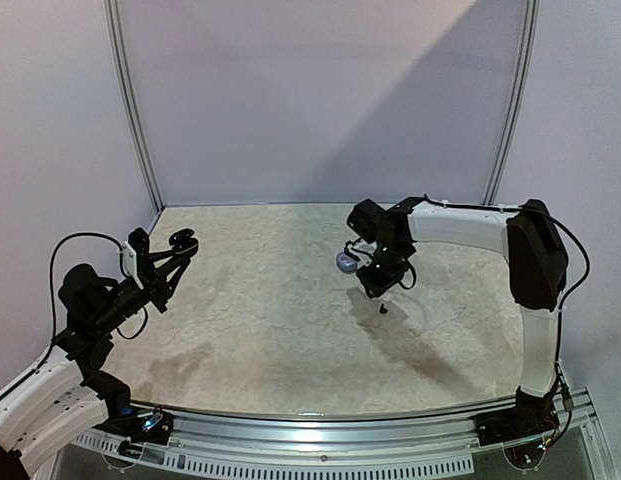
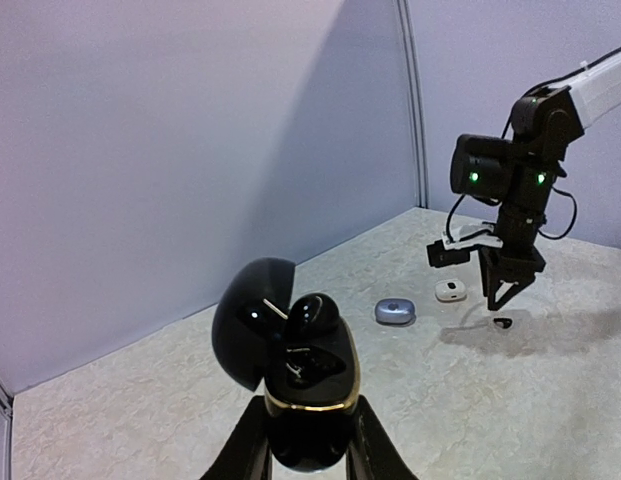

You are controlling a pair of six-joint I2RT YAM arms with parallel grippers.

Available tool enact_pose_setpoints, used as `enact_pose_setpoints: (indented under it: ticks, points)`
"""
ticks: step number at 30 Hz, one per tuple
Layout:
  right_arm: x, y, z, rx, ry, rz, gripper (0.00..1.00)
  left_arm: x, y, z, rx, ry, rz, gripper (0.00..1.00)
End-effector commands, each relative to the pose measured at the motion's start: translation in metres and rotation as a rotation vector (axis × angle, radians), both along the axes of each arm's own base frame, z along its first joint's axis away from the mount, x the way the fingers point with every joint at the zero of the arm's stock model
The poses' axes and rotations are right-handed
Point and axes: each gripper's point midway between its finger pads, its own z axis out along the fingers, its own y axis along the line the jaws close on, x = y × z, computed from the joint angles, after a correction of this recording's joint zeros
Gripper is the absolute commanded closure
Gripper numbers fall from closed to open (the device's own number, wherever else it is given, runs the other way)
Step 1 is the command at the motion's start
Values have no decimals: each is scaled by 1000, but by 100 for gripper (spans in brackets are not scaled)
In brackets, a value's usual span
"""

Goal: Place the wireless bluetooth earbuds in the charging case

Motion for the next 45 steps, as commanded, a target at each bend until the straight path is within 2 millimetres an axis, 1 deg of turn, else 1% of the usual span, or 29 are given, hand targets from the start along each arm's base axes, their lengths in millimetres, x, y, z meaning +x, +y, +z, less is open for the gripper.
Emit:
enact_pose_setpoints:
  ticks: [1,3,6,9,11,15,19,25,27,35,37,40,41,43,45]
  points:
    - [21,-2,15,129,17,64,81,0,2,-12,15,25,0,100]
    - [23,3,5,144,50,89,87,0,2,-11,17,23,2,100]
    - [20,11,-6,162,92,136,94,0,2,-12,19,23,4,100]
    - [16,8,-18,140,126,146,100,0,2,-12,20,24,4,100]
    - [11,5,-26,127,151,145,100,0,2,-13,21,25,1,100]
    - [7,-8,-46,61,172,117,100,0,1,-13,22,28,0,100]
    - [9,-24,-54,-13,170,75,100,1,2,-14,22,30,0,100]
    - [-2,-40,-54,-44,210,21,100,0,1,-14,22,31,-1,100]
    - [-9,-40,-50,-20,223,17,100,1,1,-14,21,33,-1,100]
    - [-40,-47,-44,-1,316,-11,100,0,1,-15,20,34,-5,100]
    - [-49,-46,-42,23,347,-45,100,1,1,-15,20,37,-6,100]
    - [-59,-42,-34,67,375,-47,100,1,1,-16,20,39,-6,100]
    - [-61,-42,-32,65,373,-46,100,1,0,-16,20,38,-7,100]
    - [-56,-44,-29,49,346,-41,100,1,0,-17,21,42,-7,100]
    - [-43,-48,-24,27,293,-37,100,1,0,-17,21,44,-8,100]
